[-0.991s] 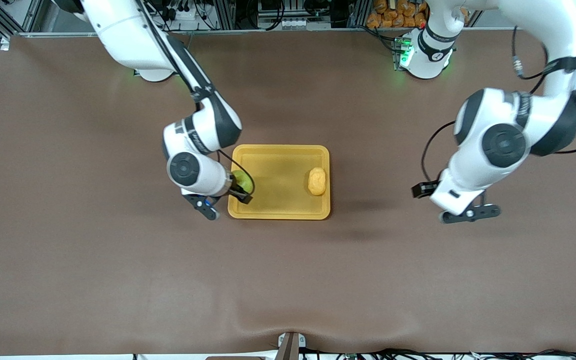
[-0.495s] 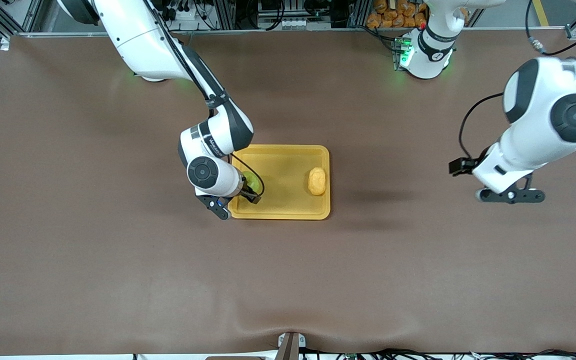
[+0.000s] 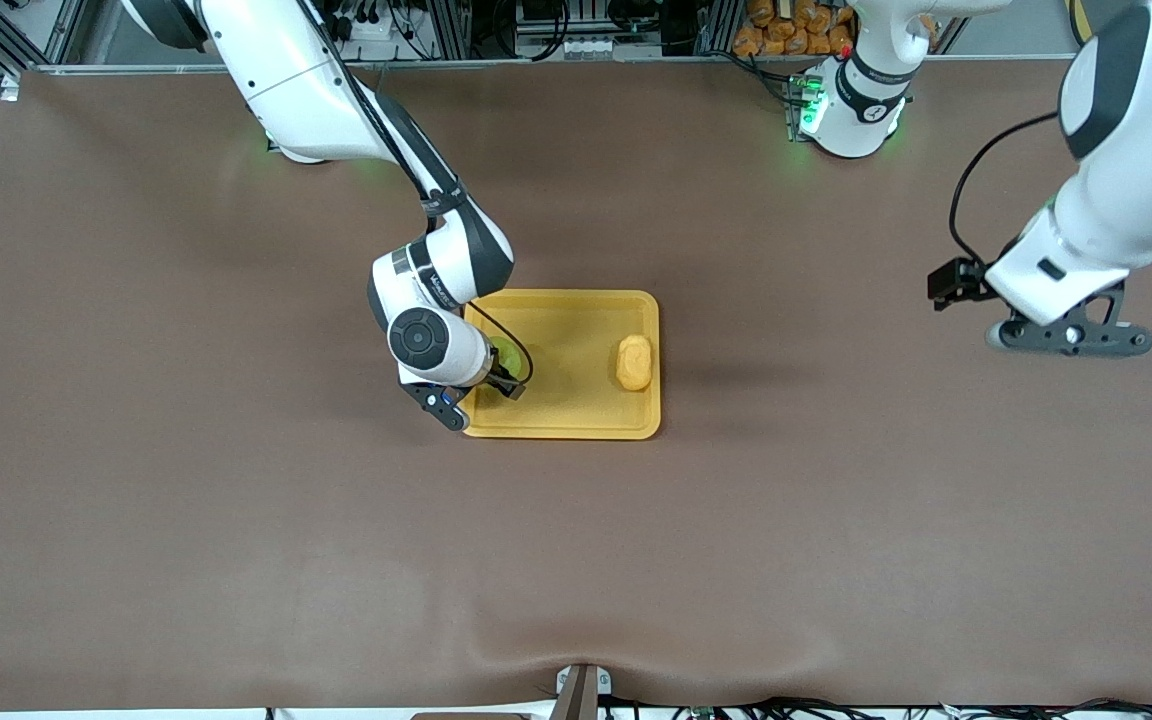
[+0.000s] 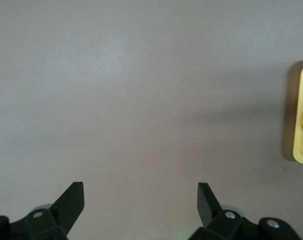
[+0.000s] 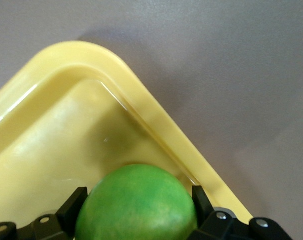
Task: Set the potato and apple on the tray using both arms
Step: 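Lower the apple onto the tray and open the right gripper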
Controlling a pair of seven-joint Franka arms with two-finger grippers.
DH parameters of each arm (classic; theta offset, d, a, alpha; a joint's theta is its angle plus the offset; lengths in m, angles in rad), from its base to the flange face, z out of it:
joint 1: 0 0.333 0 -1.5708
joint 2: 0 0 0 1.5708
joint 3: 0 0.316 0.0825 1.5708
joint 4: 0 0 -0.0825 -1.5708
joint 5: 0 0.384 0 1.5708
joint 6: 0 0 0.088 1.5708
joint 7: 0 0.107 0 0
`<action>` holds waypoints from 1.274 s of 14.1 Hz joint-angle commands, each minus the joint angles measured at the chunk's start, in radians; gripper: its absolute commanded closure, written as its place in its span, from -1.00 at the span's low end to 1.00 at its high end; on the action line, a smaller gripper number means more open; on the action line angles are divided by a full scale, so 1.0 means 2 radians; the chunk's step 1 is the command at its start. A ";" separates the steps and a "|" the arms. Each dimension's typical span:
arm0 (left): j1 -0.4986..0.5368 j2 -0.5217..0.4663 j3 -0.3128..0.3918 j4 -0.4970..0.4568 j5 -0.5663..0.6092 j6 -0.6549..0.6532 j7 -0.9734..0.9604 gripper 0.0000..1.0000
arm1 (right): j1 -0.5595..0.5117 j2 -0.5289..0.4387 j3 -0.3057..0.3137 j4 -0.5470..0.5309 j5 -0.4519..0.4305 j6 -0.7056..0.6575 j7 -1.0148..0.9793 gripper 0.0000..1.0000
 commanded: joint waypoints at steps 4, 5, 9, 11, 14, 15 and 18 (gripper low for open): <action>0.007 -0.036 0.004 0.009 -0.015 -0.038 0.035 -1.00 | 0.005 -0.003 -0.006 -0.002 -0.002 0.004 0.041 -1.00; 0.015 -0.036 0.004 0.009 -0.015 -0.038 0.044 -1.00 | 0.005 -0.004 -0.006 0.001 -0.002 0.001 0.040 -1.00; 0.030 -0.036 0.004 0.010 -0.048 -0.052 0.041 -1.00 | -0.001 -0.012 -0.008 0.023 -0.002 -0.031 0.039 -1.00; 0.030 -0.036 0.005 0.012 -0.048 -0.054 0.036 -1.00 | -0.010 -0.012 -0.012 0.060 -0.002 -0.084 0.038 -1.00; 0.030 -0.036 0.002 0.037 -0.050 -0.054 0.036 -1.00 | -0.031 -0.012 -0.012 0.109 -0.002 -0.150 0.036 -1.00; 0.030 -0.036 -0.001 0.046 -0.049 -0.061 0.035 -1.00 | -0.040 -0.013 -0.013 0.123 -0.002 -0.166 0.036 -1.00; 0.028 -0.036 -0.001 0.052 -0.045 -0.069 0.026 -1.00 | -0.070 -0.041 -0.013 0.133 -0.009 -0.180 0.035 -1.00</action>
